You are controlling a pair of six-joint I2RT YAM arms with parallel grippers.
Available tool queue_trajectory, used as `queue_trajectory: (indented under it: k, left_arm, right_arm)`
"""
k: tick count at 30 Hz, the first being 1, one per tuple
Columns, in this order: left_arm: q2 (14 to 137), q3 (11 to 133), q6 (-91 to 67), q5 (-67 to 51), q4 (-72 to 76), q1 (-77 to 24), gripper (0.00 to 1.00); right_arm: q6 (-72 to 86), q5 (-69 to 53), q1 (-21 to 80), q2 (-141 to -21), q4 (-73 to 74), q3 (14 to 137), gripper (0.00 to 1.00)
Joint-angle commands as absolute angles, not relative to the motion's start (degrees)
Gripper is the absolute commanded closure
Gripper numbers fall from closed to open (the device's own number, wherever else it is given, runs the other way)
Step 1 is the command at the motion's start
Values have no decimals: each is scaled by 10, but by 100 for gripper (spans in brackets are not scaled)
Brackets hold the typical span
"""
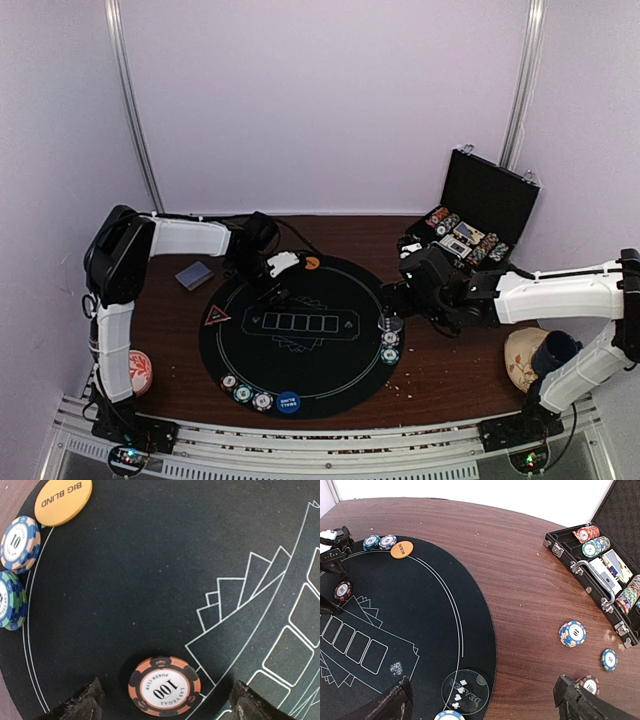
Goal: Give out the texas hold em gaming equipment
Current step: Move the poker chips pile to the big blind area.
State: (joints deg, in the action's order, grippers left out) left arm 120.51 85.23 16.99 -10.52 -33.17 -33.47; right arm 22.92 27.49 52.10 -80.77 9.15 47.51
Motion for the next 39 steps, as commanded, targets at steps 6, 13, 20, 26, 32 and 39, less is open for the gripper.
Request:
queue_trajectory:
  k: [6,13,20,26,32,39]
  left_arm:
    - [1237,875,174,-73,-349,-338,16]
    - [1269,901,177,-48,-378,-343,26]
    - [1273,904,178,-38,-395,-349,34]
    - [1267,898,180,-31,-414,-352,38]
    - [1259,890,181,-15,-417,-352,39]
    - [1262,890,176,9,-416,-351,40]
  right_arm:
    - [236,286,520,-788,80,465,0]
    - [235,285,520,-788,81,464,0]
    - [234,286,520,-782,80,462,0]
    - [234,287,519,-777,80,461,0]
    - [234,287,520,-779,79,460,0]
    - [235,288,520,-780,78,461,0]
